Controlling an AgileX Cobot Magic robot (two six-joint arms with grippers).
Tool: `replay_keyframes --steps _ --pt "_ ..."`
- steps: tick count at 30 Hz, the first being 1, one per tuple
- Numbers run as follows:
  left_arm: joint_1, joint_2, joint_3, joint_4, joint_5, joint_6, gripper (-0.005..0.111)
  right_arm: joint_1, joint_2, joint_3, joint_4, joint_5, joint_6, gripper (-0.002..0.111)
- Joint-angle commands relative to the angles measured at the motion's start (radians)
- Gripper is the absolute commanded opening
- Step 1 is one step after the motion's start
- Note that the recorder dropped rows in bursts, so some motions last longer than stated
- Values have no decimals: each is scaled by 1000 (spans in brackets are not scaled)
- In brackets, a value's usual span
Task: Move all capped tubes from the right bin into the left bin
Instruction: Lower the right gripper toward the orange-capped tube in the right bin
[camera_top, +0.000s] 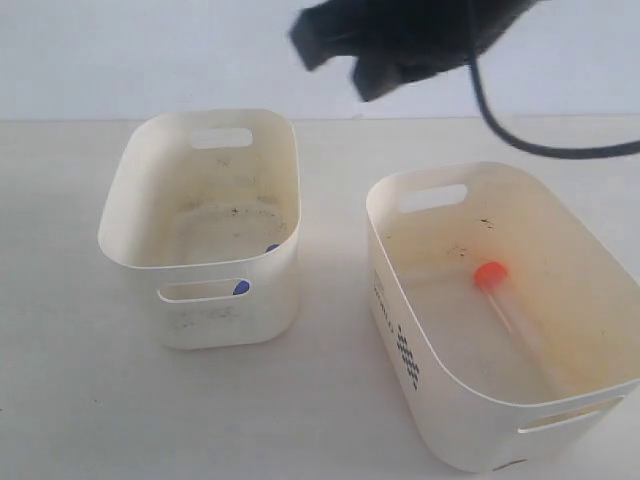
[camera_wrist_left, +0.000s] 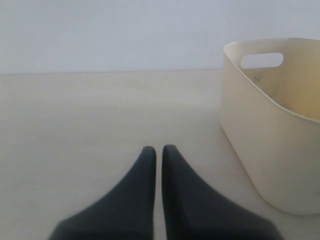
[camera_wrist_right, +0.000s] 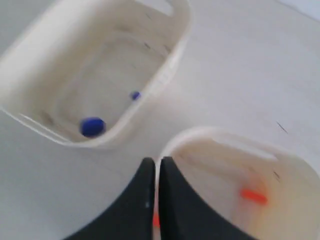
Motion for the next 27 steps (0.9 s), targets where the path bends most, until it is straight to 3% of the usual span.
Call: replay_keyframes --steps 1,8,15,27 --pt "0 3 -4 -6 -3 -9 4 -61 -6 -8 -116 248 33 9" --pt "0 3 -4 -6 -3 -9 4 -111 -6 109 -119 248 100 29" --pt "0 3 -4 -6 -8 -9 4 -111 22 249 -126 153 189 30" --pt "0 3 -4 -6 -8 -9 4 -111 178 267 -132 157 278 30"
